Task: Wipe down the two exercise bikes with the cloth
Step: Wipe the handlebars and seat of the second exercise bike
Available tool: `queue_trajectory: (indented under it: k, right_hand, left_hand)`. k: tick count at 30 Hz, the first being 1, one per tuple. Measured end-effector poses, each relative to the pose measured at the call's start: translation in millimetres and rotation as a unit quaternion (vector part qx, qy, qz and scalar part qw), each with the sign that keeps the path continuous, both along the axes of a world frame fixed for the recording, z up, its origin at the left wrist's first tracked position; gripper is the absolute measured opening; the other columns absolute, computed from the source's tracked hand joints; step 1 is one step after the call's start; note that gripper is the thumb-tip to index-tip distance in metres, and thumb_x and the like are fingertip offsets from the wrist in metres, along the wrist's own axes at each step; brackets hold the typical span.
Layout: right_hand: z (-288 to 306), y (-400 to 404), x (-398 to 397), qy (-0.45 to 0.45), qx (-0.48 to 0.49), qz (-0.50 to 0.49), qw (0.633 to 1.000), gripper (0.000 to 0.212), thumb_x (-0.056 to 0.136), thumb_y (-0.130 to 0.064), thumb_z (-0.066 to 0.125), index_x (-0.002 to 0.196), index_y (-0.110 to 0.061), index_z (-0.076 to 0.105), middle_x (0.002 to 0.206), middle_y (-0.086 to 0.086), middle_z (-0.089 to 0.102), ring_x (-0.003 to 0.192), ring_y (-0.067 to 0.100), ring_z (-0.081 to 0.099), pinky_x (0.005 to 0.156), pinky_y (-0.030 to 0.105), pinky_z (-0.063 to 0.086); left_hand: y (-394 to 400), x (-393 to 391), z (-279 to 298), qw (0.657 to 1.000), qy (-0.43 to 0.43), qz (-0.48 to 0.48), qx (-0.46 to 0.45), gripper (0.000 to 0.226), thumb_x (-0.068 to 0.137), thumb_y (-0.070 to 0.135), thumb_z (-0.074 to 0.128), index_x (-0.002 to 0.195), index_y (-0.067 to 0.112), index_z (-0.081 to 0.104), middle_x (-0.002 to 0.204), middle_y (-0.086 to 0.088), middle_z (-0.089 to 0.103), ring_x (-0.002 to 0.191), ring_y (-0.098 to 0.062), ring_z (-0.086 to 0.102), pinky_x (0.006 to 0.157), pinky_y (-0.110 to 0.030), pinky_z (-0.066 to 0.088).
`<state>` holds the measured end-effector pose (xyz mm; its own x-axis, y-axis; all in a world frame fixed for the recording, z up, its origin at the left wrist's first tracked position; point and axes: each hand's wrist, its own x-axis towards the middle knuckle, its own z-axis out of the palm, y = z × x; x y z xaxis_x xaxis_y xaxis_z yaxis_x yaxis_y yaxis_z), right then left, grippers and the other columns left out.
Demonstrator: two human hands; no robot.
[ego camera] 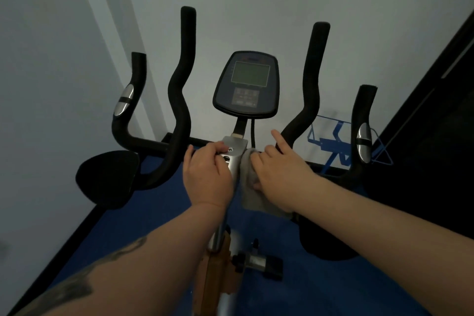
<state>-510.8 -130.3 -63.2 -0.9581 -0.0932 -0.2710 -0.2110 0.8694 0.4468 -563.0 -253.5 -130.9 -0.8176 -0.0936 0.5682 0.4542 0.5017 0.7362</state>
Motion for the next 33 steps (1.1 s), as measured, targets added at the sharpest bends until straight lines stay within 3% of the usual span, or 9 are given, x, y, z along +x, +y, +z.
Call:
queue_trajectory:
  k: [4, 8, 12, 17, 21, 23, 26, 30, 33]
  right_hand:
    - [8, -9, -29, -0.076, -0.001, -0.019, 0.997, 0.069, 0.103, -0.048, 0.033, 0.150, -0.001, 0.016, 0.129, 0.010, 0.057, 0.125, 0.030, 0.048, 0.117, 0.051, -0.008]
    - [11, -2, -16, -0.035, -0.049, -0.012, 0.998, 0.068, 0.102, -0.051, 0.028, 0.148, -0.001, 0.020, 0.130, 0.010, 0.057, 0.128, 0.027, 0.045, 0.120, 0.047, -0.003]
    - [-6, 1, 12, 0.033, -0.023, 0.007, 0.999, 0.080, 0.095, -0.039, 0.050, 0.152, -0.001, 0.009, 0.151, 0.016, 0.033, 0.140, 0.031, 0.027, 0.119, 0.048, -0.002]
    - [-2, -22, -14, 0.004, 0.050, -0.028, 0.998, 0.056, 0.096, -0.031, 0.049, 0.142, -0.001, 0.037, 0.123, 0.011, 0.054, 0.118, 0.026, 0.050, 0.117, 0.054, -0.003]
    - [-1, -10, -7, 0.030, -0.024, -0.028, 0.999, 0.057, 0.100, -0.034, 0.043, 0.144, -0.002, 0.031, 0.126, 0.007, 0.056, 0.121, 0.026, 0.050, 0.115, 0.052, -0.014]
    - [-4, -1, 1, 0.057, -0.031, -0.009, 0.998, 0.060, 0.099, -0.035, 0.045, 0.147, -0.002, 0.027, 0.134, 0.009, 0.052, 0.128, 0.027, 0.044, 0.113, 0.052, -0.017]
    - [-7, 1, -2, 0.055, -0.038, -0.005, 0.998, 0.055, 0.101, -0.036, 0.043, 0.145, -0.006, 0.030, 0.132, 0.008, 0.055, 0.127, 0.026, 0.045, 0.115, 0.050, -0.015]
    - [5, 0, -28, -0.056, -0.058, -0.023, 0.996, 0.048, 0.103, -0.040, 0.037, 0.144, -0.017, 0.034, 0.115, 0.001, 0.059, 0.115, 0.022, 0.054, 0.117, 0.045, 0.008]
    - [3, 3, -25, -0.028, -0.031, 0.016, 0.999, 0.044, 0.104, -0.044, 0.034, 0.144, -0.026, 0.038, 0.121, 0.001, 0.058, 0.114, 0.023, 0.056, 0.118, 0.046, 0.006]
  left_hand:
    - [0, 0, 2, 1.000, 0.009, 0.001, -0.009, 0.029, 0.084, 0.001, 0.043, 0.085, 0.012, 0.070, 0.091, 0.000, 0.073, 0.107, -0.010, 0.038, 0.105, -0.058, 0.039]
    - [0, 3, 4, 1.000, -0.004, -0.009, 0.004, 0.029, 0.085, 0.001, 0.043, 0.087, 0.010, 0.070, 0.096, -0.002, 0.073, 0.103, 0.022, 0.026, 0.106, -0.058, 0.038]
    - [0, 1, 2, 1.000, 0.004, -0.002, 0.002, 0.029, 0.086, 0.001, 0.043, 0.087, 0.011, 0.071, 0.093, -0.002, 0.073, 0.107, -0.002, 0.038, 0.107, -0.057, 0.037]
    - [-1, 1, 1, 1.000, 0.001, -0.011, 0.004, 0.028, 0.086, 0.001, 0.044, 0.087, 0.011, 0.070, 0.095, -0.003, 0.073, 0.105, 0.024, 0.022, 0.104, -0.059, 0.039]
    - [0, 5, 5, 0.999, -0.033, -0.026, 0.026, 0.028, 0.088, 0.000, 0.044, 0.091, 0.010, 0.069, 0.096, 0.009, 0.068, 0.102, 0.036, 0.016, 0.105, -0.059, 0.038]
    - [-1, 5, 5, 0.996, -0.059, -0.027, 0.055, 0.027, 0.091, 0.000, 0.044, 0.094, 0.013, 0.068, 0.094, 0.022, 0.056, 0.117, 0.018, 0.034, 0.104, -0.058, 0.041]
    - [-2, 6, 7, 0.993, -0.075, -0.029, 0.085, 0.026, 0.091, 0.004, 0.044, 0.098, 0.018, 0.065, 0.096, 0.015, 0.054, 0.118, -0.034, 0.056, 0.096, -0.057, 0.046]
    - [-3, 6, 8, 0.995, -0.060, -0.032, 0.073, 0.026, 0.088, 0.003, 0.044, 0.095, 0.013, 0.066, 0.087, 0.019, 0.048, 0.108, -0.039, 0.059, 0.092, -0.061, 0.047]
    - [-2, 8, 9, 0.995, -0.052, -0.035, 0.075, 0.027, 0.087, 0.006, 0.041, 0.091, 0.012, 0.067, 0.087, 0.022, 0.051, 0.105, -0.023, 0.058, 0.096, -0.058, 0.046]
